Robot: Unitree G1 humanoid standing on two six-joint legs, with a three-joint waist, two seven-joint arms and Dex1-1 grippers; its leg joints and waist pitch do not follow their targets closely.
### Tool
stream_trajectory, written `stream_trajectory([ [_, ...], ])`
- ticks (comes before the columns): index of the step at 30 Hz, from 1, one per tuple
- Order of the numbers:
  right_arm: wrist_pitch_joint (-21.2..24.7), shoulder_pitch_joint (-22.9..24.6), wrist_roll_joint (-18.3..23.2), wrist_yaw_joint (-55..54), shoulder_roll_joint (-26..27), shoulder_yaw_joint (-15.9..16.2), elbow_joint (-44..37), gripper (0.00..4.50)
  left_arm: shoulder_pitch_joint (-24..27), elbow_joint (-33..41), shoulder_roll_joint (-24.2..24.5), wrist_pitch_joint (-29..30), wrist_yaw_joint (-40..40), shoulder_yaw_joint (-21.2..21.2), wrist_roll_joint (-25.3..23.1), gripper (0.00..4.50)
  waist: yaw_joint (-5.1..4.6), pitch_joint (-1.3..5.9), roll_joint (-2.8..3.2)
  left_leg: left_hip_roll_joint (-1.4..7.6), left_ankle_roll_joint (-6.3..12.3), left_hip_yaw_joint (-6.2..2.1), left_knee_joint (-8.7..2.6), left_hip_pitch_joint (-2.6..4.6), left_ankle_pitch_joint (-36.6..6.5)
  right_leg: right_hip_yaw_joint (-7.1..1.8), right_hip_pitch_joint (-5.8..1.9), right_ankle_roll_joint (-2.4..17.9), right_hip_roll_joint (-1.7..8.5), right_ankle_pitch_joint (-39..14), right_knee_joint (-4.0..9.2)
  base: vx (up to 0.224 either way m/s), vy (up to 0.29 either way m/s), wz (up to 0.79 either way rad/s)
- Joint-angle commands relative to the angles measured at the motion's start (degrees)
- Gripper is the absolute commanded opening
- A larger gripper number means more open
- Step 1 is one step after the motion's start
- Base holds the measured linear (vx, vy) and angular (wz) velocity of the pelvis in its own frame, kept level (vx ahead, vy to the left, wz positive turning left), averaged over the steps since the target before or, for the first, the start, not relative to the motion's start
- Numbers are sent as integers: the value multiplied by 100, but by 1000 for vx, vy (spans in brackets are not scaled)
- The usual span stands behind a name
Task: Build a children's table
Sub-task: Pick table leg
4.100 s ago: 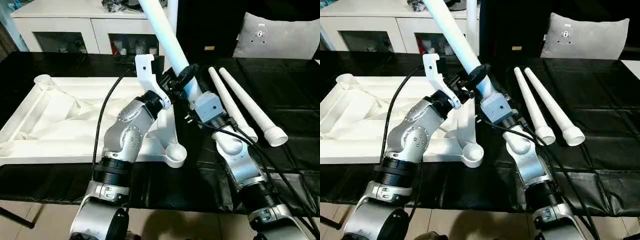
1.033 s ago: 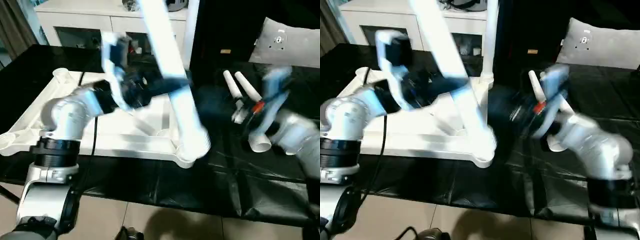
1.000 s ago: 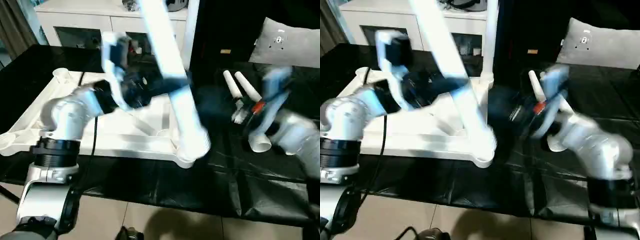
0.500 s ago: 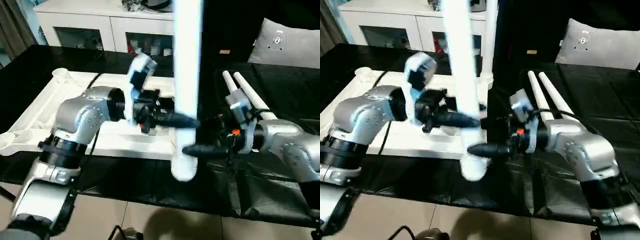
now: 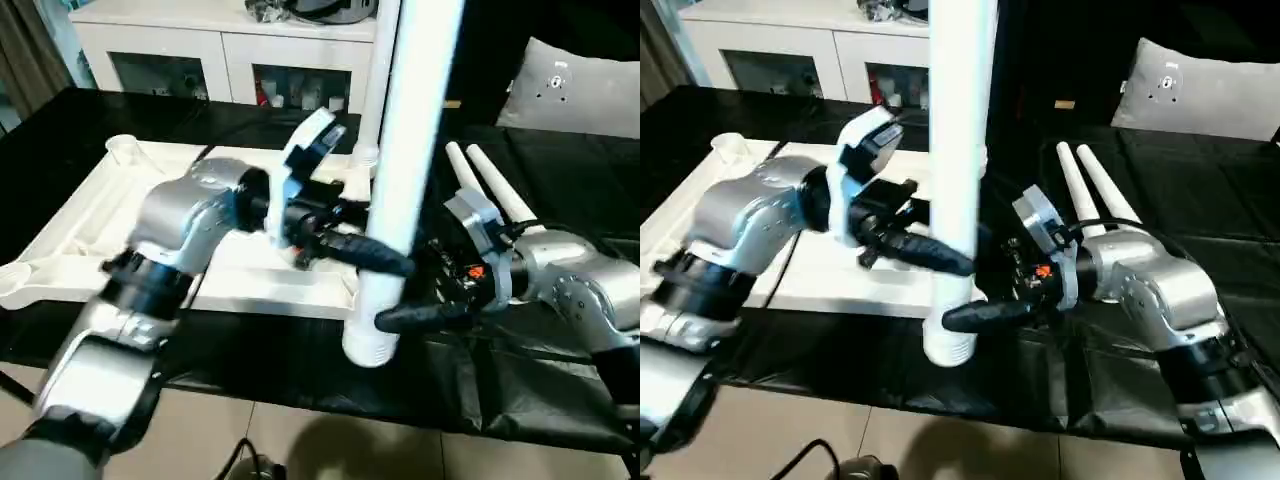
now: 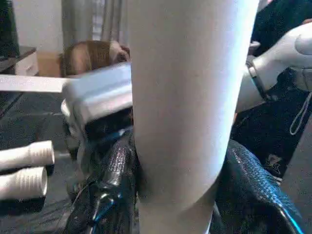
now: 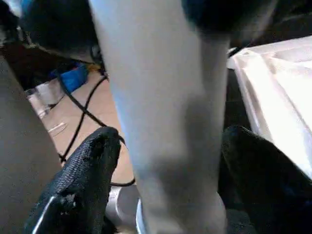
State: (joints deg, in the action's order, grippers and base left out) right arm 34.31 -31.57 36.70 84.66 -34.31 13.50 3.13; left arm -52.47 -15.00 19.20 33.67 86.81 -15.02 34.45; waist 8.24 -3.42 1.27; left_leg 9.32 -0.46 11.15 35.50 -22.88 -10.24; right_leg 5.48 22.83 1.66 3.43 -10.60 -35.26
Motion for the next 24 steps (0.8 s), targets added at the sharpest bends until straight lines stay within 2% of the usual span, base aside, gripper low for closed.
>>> stream_trajectory([
  [1, -70, -77, -62, 102, 5, 66, 15, 322, -100, 19, 12, -49, 107, -5, -28, 188, 8, 459, -102, 454, 318, -202, -349, 159, -593, -358, -294, 945, 623, -1497, 433, 0, 0, 0],
  [10, -116, -116, -181, 220, 94, 180, 41, 242, -156, -156, -70, -180, 189, -41, -168, 188, 11, 465, -87, 466, 300, -212, -348, 167, -651, -354, -296, 962, 625, -1520, 432, 0, 0, 0],
  [12, -103, -128, -176, 211, 125, 177, 50, 237, -166, -192, -103, -222, 154, -12, -188, 188, 9, 465, -93, 463, 302, -209, -346, 161, -652, -355, -300, 987, 626, -1497, 427, 0, 0, 0],
  [14, -90, -130, -170, 207, 146, 175, 48, 211, -171, -226, -129, -262, 115, 9, -216, 188, 11, 462, -94, 456, 311, -208, -344, 156, -650, -353, -299, 975, 623, -1514, 433, 0, 0, 0],
  [24, -7, -105, -182, 224, 190, 179, 50, 196, -191, -376, -182, -417, 16, 84, -320, 188, 18, 468, -96, 462, 315, -208, -341, 163, -648, -353, -300, 993, 627, -1485, 426, 0, 0, 0],
])
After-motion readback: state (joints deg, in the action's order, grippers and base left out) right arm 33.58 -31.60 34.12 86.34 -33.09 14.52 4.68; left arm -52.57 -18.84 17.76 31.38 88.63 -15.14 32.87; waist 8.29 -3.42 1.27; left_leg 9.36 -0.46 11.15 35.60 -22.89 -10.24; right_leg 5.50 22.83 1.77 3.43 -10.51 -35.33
